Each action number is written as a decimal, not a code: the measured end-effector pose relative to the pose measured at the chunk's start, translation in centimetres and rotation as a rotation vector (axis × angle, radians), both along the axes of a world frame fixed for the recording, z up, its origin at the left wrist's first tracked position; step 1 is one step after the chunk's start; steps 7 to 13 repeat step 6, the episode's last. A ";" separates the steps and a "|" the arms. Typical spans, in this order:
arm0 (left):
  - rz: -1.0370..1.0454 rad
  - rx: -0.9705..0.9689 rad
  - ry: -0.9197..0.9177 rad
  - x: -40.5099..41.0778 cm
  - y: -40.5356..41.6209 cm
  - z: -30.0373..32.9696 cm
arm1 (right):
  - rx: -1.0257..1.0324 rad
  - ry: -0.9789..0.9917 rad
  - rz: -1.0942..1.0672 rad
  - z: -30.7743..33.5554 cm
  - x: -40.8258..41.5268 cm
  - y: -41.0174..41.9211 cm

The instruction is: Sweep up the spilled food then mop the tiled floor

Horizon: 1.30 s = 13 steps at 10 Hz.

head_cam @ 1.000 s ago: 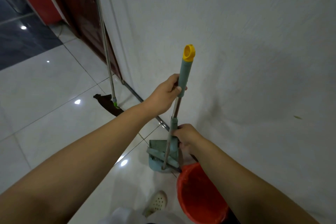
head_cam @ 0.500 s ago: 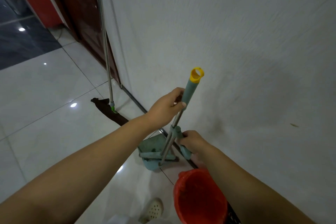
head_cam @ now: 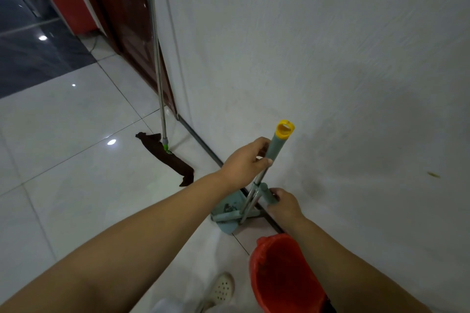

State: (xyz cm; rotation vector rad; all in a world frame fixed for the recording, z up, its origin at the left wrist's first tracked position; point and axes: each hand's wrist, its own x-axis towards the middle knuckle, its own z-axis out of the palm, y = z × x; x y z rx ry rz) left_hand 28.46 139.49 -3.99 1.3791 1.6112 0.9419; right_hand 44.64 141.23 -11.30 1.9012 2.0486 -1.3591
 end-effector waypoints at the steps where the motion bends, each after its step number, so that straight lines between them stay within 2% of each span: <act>1: -0.007 0.017 0.009 1.3 -0.1 -0.1 | 0.047 -0.030 -0.004 0.2 0.3 -0.5; 3: -0.021 0.006 -0.008 1.7 -0.7 0.1 | 0.187 -0.100 -0.123 1.0 1.1 -2.9; 5: -0.051 -0.006 0.004 -0.2 -4.0 -0.1 | 0.218 -0.062 -0.242 2.2 2.4 -8.0; 6: -0.044 -0.041 -0.042 -1.5 -6.8 -0.6 | 0.208 -0.035 -0.370 3.0 1.9 -11.3; 13: -0.044 -0.041 -0.042 -1.5 -6.8 -0.6 | 0.208 -0.035 -0.370 3.0 1.9 -11.3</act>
